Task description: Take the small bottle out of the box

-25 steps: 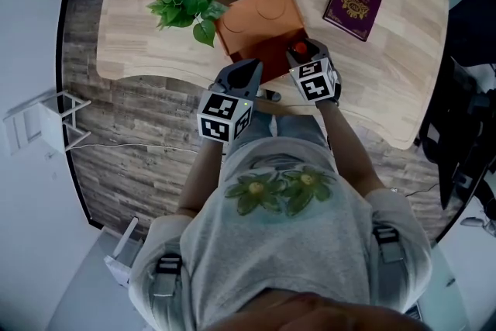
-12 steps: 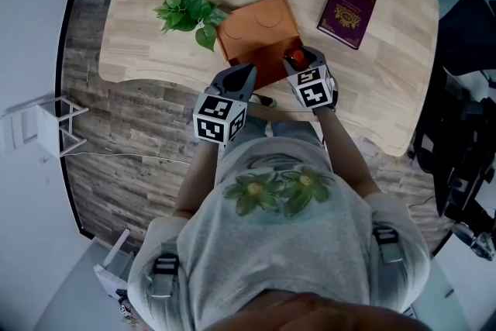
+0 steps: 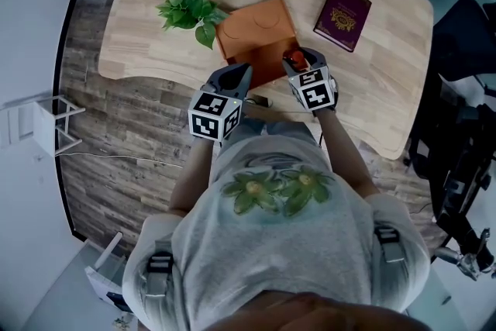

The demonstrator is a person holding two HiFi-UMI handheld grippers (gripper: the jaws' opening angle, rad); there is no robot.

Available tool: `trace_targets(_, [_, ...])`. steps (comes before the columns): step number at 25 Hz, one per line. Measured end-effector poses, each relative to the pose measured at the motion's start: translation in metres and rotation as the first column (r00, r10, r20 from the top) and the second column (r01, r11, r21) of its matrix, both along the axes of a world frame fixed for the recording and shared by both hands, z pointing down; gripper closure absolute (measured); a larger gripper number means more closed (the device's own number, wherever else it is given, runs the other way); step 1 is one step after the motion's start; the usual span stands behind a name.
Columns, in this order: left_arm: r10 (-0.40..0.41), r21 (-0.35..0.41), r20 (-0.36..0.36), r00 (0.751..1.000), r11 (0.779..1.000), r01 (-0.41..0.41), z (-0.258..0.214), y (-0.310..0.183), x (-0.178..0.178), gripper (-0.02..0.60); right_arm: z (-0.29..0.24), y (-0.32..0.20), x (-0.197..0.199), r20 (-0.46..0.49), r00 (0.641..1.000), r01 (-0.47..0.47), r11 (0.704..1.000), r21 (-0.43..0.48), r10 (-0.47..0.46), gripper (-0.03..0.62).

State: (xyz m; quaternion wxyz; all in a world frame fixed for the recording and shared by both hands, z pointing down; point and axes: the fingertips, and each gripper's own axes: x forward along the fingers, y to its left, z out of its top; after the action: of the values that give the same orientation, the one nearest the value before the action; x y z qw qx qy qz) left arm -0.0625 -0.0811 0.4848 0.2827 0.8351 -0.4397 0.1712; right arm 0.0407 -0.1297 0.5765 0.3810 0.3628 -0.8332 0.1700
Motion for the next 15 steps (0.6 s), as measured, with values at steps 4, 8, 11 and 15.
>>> trace_targets(4, [0.011,0.009,0.004,1.0,1.0,-0.011,-0.002,0.003,0.003,0.574,-0.009,0.002,0.002,0.012,1.0,0.019,1.0,0.011,-0.019,0.376])
trace_targets(8, [0.014,0.019,0.0,1.0,1.0,-0.014,-0.005,0.005,0.007,0.574,-0.02,0.005,0.004,0.016,1.0,0.027,0.999,0.026,-0.027,0.376])
trace_targets(11, [0.017,0.03,0.001,1.0,0.999,-0.017,-0.009,0.006,0.01,0.574,-0.029,0.006,0.006,0.029,0.999,0.029,0.999,0.036,-0.03,0.376])
trace_targets(15, [0.013,0.045,0.001,1.0,0.999,-0.013,-0.015,0.008,0.011,0.574,-0.044,0.006,0.007,0.048,0.998,0.031,0.998,0.06,-0.034,0.376])
